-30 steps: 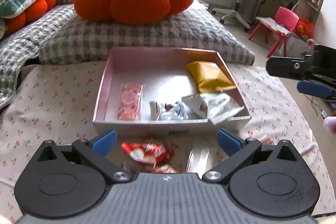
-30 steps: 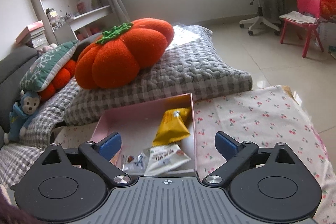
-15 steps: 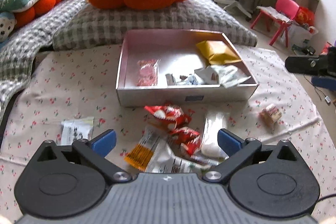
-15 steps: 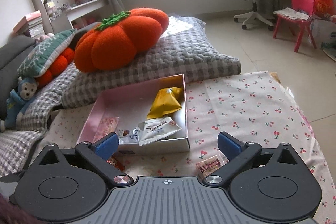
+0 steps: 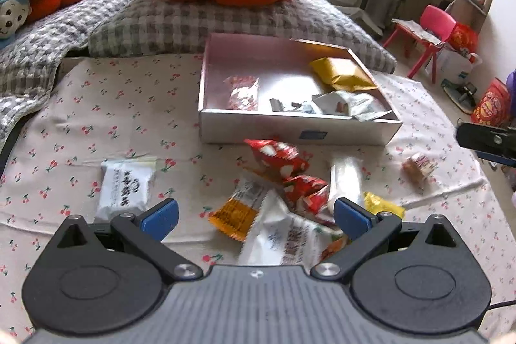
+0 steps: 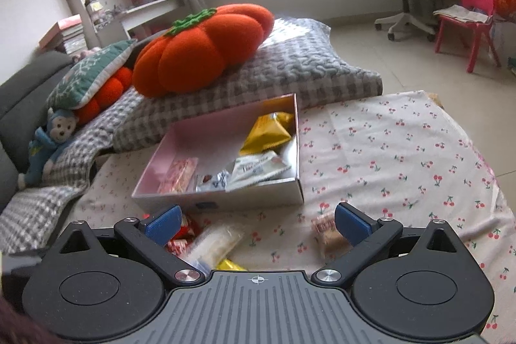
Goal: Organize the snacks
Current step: 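Move both tools back and lower the left tool onto the silver snack bag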
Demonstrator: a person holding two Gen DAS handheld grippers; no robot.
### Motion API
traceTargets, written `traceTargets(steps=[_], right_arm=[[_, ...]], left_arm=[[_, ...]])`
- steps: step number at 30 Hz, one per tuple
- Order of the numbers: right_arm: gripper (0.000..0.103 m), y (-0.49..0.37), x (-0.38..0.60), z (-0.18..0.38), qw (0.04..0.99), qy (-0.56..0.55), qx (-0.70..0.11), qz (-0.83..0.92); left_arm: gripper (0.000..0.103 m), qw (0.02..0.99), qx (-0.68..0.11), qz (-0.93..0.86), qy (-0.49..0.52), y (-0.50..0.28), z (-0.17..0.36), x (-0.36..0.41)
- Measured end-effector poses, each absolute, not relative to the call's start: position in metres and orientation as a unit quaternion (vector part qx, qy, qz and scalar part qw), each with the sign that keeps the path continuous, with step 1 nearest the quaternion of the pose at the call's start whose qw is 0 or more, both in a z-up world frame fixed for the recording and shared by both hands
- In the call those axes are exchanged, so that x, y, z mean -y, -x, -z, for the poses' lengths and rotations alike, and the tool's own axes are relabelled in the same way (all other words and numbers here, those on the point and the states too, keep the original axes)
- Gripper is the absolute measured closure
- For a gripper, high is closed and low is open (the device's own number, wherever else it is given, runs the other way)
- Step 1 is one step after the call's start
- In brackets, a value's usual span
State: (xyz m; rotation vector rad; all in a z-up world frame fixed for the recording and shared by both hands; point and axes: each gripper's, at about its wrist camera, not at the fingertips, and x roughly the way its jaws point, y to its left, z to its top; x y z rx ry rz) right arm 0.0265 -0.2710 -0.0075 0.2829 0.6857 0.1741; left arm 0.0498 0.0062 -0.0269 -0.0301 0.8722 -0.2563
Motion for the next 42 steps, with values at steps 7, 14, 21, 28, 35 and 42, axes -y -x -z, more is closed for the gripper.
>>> traceTargets(steps=[7,14,21,28,35,42], right_arm=[[0.001,-0.018,0.270,0.024,0.928,-0.104,-0.346,-0.089],[0.001,-0.012,0.255,0.039,0.927,-0.052,-0.360,-0.091],[0.001,-0.007,0.230,0.054,0.921,-0.012,-0.373,-0.114],[0.001,-0.007,0.209,0.070,0.914,0.020,-0.382,-0.135],[0.001,-0.020,0.196,0.082,0.910,0.018,-0.395,-0.125],[0.000,-0.026,0.188,0.087,0.907,0.019,-0.402,-0.127]], left_arm=[[0.000,0.895,-0.432,0.111,-0.013,-0.052,0.039,-0.027],[0.000,0.890,-0.433,0.130,-0.054,-0.055,0.043,-0.046],[0.000,0.896,-0.416,0.126,-0.094,-0.062,0.058,-0.059],[0.002,0.903,-0.421,0.074,-0.040,-0.076,0.068,-0.077],[0.009,0.907,-0.419,0.041,-0.020,-0.080,0.070,-0.083],[0.027,0.907,-0.420,0.039,-0.005,-0.082,0.072,-0.085]])
